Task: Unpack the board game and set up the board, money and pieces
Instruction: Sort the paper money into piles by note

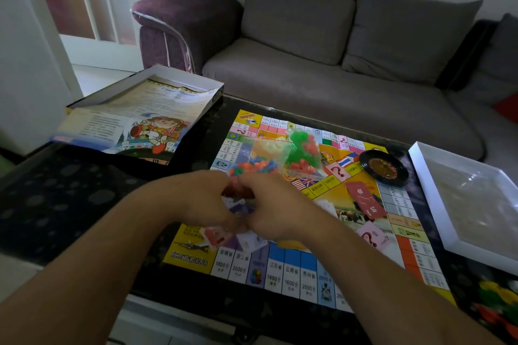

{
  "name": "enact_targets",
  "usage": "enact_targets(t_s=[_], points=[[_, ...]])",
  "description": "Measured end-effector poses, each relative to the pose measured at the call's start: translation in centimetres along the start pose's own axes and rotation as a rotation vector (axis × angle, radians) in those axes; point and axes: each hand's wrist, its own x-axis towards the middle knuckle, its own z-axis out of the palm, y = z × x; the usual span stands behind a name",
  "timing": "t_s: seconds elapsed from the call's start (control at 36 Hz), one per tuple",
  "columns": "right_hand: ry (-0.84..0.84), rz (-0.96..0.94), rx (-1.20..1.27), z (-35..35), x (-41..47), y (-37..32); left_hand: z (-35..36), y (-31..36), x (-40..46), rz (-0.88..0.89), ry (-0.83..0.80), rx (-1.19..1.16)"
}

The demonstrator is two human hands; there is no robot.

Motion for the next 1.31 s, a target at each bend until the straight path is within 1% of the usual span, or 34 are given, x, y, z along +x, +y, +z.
enact_targets(t_s=[0.08,0.17,0.19,0.33,0.39,0.44,0.5,0.56,0.64,0.69,0.72,0.78,0.83,0.97,1.08,1.19,1.28,1.31], points=[[-0.02,-0.065,-0.087,-1.6,0.3,-0.9,-0.4,-0.3,0.2,0.032,0.02,-0.057],[-0.023,-0.123,-0.162,-3.1,0.4,-1.9,-1.1,-0.7,0.1,0.018,-0.032,-0.112],[-0.019,-0.135,-0.164,-3.6,0.4,-2.1,-1.3,-1.0,0.1,0.017,-0.052,-0.161],[0.039,-0.189,-0.117,-4.8,0.3,-2.8,-1.0,-2.2,-0.6,-0.029,-0.079,-0.614],[0.107,-0.178,-0.084,-4.6,0.1,-2.7,-1.0,-2.2,-0.7,-0.01,-0.111,-0.736],[0.221,-0.117,-0.04,-4.1,-0.2,-2.4,-1.2,-2.3,-0.6,0.024,-0.141,-0.804],[0.335,0.003,0.048,-3.5,-0.5,-2.2,-1.4,-2.6,-0.4,0.027,-0.114,-0.867],[0.37,0.17,0.244,-3.1,-0.8,-2.0,-1.6,-2.8,-0.2,0.066,-0.075,-0.95],[0.257,0.344,0.593,-2.8,-1.3,-1.6,-1.7,-2.9,-0.2,0.131,-0.04,-1.061],[0.229,0.354,0.807,-2.7,-1.5,-1.3,-1.8,-2.8,-0.2,0.152,-0.03,-1.049],[0.245,0.335,0.844,-2.8,-1.6,-1.2,-1.8,-2.7,-0.2,0.159,-0.044,-1.033],[0.279,0.297,0.815,-3.0,-1.8,-0.9,-1.9,-2.6,-0.3,0.171,-0.113,-1.016],[0.293,0.274,0.736,-3.3,-1.8,-0.8,-2.0,-2.6,-0.3,0.151,-0.171,-1.007],[0.322,0.21,0.462,-4.2,-1.5,-0.8,-2.0,-2.4,0.0,0.102,-0.158,-0.988],[0.303,0.114,0.277,-4.4,-1.3,-1.6,-1.4,-1.4,-0.1,0.023,-0.097,-1.006],[0.337,0.081,0.306,-4.0,-1.4,-2.2,-1.1,-0.6,0.0,-0.034,-0.008,-1.069],[0.345,0.168,0.428,-3.4,-1.4,-2.1,-1.4,-0.8,0.3,-0.067,0.103,-1.113],[0.328,0.197,0.409,-2.9,-1.5,-1.9,-1.6,-1.0,0.4,-0.089,0.153,-1.114]])
